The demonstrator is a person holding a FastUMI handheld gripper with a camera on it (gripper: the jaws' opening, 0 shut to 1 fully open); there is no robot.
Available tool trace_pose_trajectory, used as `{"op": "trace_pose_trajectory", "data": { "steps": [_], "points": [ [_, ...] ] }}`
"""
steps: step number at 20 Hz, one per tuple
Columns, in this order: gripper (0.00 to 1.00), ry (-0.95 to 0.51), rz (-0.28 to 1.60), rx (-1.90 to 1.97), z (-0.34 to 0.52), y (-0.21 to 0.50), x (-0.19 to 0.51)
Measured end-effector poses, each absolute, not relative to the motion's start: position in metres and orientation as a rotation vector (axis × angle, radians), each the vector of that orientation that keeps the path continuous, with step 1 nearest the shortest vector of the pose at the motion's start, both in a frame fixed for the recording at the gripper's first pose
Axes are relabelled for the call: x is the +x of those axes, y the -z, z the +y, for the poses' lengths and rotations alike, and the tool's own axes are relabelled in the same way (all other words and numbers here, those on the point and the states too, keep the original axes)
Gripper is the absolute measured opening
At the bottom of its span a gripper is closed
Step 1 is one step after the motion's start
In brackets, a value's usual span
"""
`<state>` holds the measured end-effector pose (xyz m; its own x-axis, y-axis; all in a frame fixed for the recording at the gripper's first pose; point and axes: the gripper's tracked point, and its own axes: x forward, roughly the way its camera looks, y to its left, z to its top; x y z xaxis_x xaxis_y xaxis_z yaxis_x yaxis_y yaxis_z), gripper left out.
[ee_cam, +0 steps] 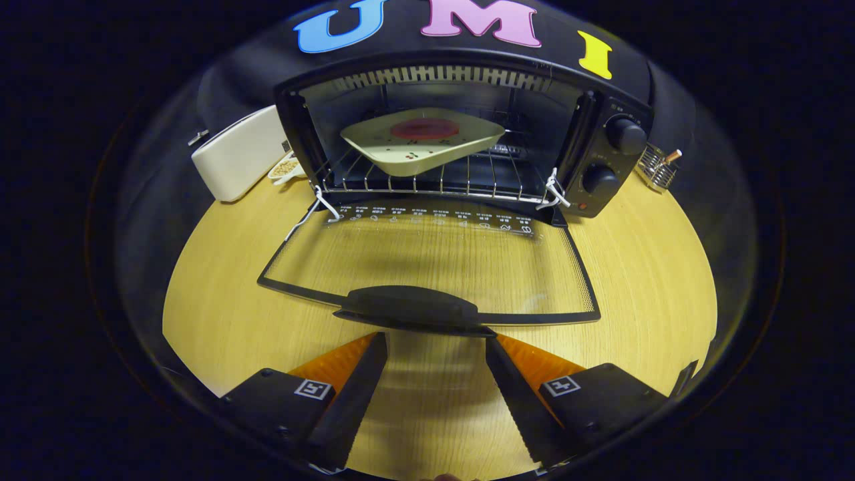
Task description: Open the toaster oven, put the food inside, and close the toaster oven door.
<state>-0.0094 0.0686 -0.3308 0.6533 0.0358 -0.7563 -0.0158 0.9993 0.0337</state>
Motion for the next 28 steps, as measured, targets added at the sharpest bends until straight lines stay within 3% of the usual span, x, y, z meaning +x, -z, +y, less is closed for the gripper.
{"op": "trace_pose_trajectory", "data": {
  "steps": [10, 17, 28],
  "points": [
    [1.00, -0.116, 0.666, -0.034, 0.070, 0.257, 0.007],
    [1.00, -0.074, 0.497, 0.061, 0.065, 0.187, 0.034],
    [0.99, -0.023, 0.194, 0.129, 0.038, 0.069, -0.036]
  ]
}}
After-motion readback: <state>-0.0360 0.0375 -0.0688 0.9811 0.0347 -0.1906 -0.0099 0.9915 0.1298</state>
